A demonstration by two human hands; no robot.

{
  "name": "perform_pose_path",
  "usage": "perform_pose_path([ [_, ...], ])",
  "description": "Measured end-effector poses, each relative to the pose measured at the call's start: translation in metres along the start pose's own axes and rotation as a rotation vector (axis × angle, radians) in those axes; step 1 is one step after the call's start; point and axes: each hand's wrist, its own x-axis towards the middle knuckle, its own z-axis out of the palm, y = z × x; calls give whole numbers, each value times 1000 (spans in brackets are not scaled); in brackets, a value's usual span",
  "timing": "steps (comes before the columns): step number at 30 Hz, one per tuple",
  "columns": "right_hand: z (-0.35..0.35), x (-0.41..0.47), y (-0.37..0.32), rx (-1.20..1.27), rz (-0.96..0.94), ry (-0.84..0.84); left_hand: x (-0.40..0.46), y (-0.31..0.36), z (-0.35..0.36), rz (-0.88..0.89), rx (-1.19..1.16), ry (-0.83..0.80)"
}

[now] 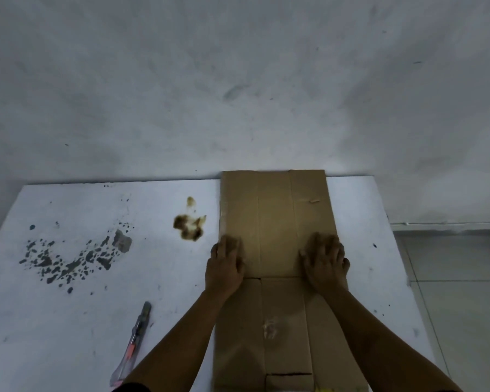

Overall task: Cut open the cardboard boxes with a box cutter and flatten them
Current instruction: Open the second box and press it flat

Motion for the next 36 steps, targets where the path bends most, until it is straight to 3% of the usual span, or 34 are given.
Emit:
perform_pose_path([
  [11,26,4,-10,18,-23,34,5,10,13,-155,7,21],
  [16,32,3,-11,18,-50,125,11,9,26,-186,55,-18],
  [22,32,3,-9,0,-62,118,13,2,33,-74,126,-23],
  [27,29,5,-10,-4,-46,20,14,-6,34,175,97,-35],
  [32,9,7,-9,-12,-36,-120,16,-16,11,230,16,-111],
  [36,-17,0,-24,-29,-21,-86,3,-25,-10,248,-4,-63],
])
